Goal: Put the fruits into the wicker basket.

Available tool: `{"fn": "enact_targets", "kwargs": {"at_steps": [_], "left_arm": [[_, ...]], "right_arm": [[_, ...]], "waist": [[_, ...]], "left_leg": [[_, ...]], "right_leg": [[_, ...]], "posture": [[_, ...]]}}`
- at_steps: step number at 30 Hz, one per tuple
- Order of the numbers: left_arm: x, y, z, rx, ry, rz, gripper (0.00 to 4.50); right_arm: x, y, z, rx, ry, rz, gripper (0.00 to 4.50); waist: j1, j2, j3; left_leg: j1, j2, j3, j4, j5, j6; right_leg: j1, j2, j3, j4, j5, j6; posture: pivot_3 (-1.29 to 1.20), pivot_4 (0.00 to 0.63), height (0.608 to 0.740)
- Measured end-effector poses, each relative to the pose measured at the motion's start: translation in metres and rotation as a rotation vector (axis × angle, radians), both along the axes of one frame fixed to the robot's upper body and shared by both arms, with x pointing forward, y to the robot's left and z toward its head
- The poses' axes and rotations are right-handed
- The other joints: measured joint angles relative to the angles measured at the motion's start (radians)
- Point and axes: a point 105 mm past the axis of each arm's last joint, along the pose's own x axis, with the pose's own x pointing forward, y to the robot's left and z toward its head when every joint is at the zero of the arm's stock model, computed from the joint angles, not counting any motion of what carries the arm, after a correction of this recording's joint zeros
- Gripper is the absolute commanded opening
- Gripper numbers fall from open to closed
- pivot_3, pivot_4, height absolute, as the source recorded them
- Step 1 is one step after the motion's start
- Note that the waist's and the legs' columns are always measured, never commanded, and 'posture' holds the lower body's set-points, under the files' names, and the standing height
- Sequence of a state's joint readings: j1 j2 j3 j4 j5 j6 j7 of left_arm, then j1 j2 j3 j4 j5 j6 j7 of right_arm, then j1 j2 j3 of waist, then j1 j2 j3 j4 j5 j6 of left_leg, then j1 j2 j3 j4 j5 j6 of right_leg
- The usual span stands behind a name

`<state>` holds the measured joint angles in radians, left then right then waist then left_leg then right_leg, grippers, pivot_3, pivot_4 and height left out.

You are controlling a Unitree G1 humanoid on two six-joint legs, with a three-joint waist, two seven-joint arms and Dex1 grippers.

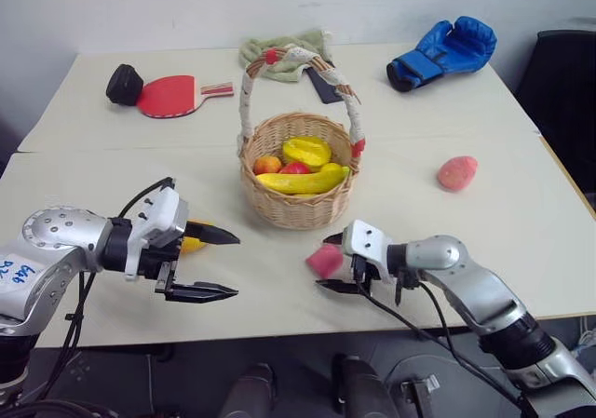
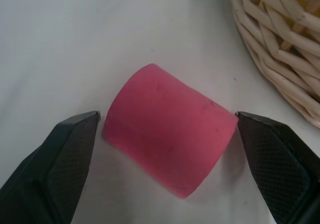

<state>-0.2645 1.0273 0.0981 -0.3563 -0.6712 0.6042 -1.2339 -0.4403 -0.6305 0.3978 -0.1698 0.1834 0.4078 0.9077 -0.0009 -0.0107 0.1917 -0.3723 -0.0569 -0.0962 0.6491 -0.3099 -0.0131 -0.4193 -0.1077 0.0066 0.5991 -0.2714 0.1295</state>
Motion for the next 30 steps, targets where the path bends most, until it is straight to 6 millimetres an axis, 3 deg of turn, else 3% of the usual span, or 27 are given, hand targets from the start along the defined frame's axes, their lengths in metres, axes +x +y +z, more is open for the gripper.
{"fn": "enact_targets", "kwargs": {"at_steps": [3, 5, 11, 13, 17, 22, 23, 26, 30], "left_arm": [[0.001, 0.001, -0.001, -0.001, -0.006, 0.003, 4.5], [0.002, -0.002, 0.0, -0.017, -0.012, -0.003, 4.5], [0.006, -0.013, 0.01, -0.095, -0.033, -0.028, 4.5], [0.008, -0.021, 0.015, -0.141, -0.031, -0.047, 4.5], [0.011, -0.042, 0.025, -0.24, -0.015, -0.103, 4.5], [0.018, -0.058, 0.027, -0.29, -0.004, -0.138, 4.5], [0.018, -0.06, 0.024, -0.289, 0.005, -0.143, 4.5], [0.019, -0.063, 0.02, -0.291, 0.02, -0.153, 4.5], [0.021, -0.064, 0.023, -0.28, 0.003, -0.168, 4.5]], "right_arm": [[0.001, 0.0, -0.001, 0.0, -0.004, 0.013, 3.88], [-0.001, -0.001, -0.002, 0.007, 0.006, 0.014, 3.17], [-0.007, -0.019, 0.005, 0.137, 0.071, -0.109, 1.67], [-0.007, -0.035, 0.015, 0.221, 0.073, -0.216, 1.67], [-0.017, -0.134, 0.021, 0.336, 0.066, -0.706, 1.67], [-0.048, -0.228, 0.009, 0.328, 0.044, -1.182, 1.67], [-0.053, -0.24, 0.005, 0.334, 0.05, -1.247, 1.67], [-0.059, -0.254, -0.005, 0.354, 0.082, -1.353, 2.35], [-0.06, -0.257, -0.011, 0.378, 0.105, -1.385, 3.81]], "waist": [[-0.002, 0.0, 0.0], [-0.001, 0.0, 0.0], [0.004, 0.0, 0.0], [0.004, 0.0, 0.0], [0.028, 0.0, 0.0], [0.02, 0.0, 0.0], [0.017, 0.0, 0.0], [0.0, 0.0, 0.0], [-0.001, 0.0, 0.0]], "left_leg": [[0.001, 0.0, 0.0, 0.0, 0.0, 0.0], [0.002, 0.0, 0.0, 0.001, 0.001, -0.001], [0.002, 0.0, -0.002, 0.003, 0.001, 0.0], [0.002, -0.001, -0.002, 0.002, 0.001, 0.0], [0.001, -0.002, -0.002, 0.003, 0.002, -0.001], [0.004, -0.003, 0.002, 0.002, 0.002, 0.001], [0.005, -0.003, 0.003, 0.002, 0.002, 0.001], [0.006, -0.001, 0.002, 0.002, 0.002, 0.001], [0.006, 0.0, 0.002, 0.002, 0.002, 0.001]], "right_leg": [[0.0, 0.0, 0.0, -0.001, 0.0, 0.0], [0.0, 0.0, 0.0, 0.001, 0.0, 0.0], [0.0, 0.0, 0.0, 0.006, 0.0, 0.0], [0.0, -0.001, 0.0, 0.006, 0.0, 0.0], [0.0, -0.001, 0.001, 0.007, 0.0, 0.0], [0.001, 0.0, 0.002, 0.007, 0.0, 0.0], [0.001, 0.001, 0.003, 0.007, 0.0, 0.0], [0.0, 0.004, 0.003, 0.01, 0.0, -0.001], [0.001, 0.004, 0.004, 0.011, 0.0, -0.002]], "posture": [[0.0, 0.15, 0.74], [0.0, 0.15, 0.74], [0.0, 0.15, 0.74], [0.0, 0.15, 0.74], [0.0, 0.15, 0.74], [0.0, 0.15, 0.74], [0.0, 0.15, 0.74], [0.0, 0.15, 0.74], [0.0, 0.15, 0.74]]}}
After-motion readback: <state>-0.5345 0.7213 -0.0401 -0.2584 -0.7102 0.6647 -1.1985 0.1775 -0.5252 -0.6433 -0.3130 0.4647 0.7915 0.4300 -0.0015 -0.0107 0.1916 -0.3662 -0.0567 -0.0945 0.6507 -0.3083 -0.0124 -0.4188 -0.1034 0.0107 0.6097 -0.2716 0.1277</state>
